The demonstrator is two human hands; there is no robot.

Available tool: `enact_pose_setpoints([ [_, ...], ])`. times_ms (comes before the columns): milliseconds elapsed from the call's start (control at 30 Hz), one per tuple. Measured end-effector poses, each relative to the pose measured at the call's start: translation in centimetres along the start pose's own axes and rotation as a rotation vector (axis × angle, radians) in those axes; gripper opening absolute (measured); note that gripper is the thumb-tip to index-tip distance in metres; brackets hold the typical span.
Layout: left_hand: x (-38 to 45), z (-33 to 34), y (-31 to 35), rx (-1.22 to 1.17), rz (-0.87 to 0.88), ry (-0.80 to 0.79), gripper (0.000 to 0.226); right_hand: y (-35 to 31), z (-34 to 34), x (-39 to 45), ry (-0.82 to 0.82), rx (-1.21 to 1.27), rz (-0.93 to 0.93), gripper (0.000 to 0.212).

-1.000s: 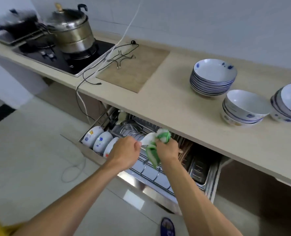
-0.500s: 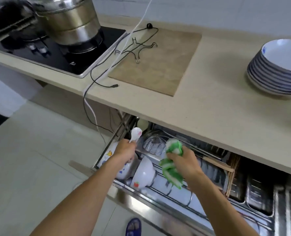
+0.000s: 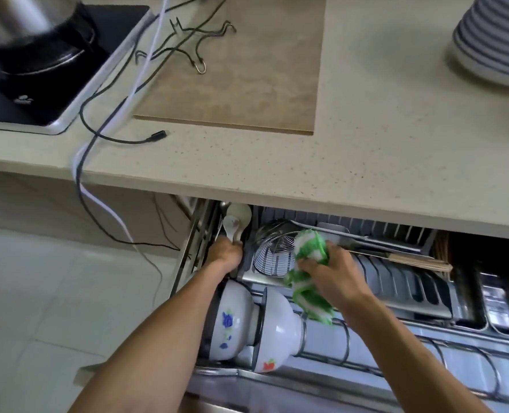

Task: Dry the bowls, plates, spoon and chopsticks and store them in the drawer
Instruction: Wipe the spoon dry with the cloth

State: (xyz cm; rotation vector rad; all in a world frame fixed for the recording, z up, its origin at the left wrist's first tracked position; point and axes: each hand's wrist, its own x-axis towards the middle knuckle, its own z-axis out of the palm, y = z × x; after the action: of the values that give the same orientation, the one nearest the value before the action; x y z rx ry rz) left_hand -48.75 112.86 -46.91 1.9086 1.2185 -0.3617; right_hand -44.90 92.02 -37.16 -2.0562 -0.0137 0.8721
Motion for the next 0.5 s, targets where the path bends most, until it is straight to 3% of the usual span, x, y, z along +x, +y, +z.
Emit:
enact_pose_setpoints([
  [233, -0.1, -0.2, 0.0, 0.139, 0.058, -0.015, 0.044, 0.9, -0.2, -0.7, 0.033, -0.004, 0.020, 0.010],
  [500, -8.2, -2.4, 0.2, 0.387, 0.381, -0.057, 0.025, -0.4, -2.2, -5.0, 0.081, -0.011, 0.051, 0.020],
])
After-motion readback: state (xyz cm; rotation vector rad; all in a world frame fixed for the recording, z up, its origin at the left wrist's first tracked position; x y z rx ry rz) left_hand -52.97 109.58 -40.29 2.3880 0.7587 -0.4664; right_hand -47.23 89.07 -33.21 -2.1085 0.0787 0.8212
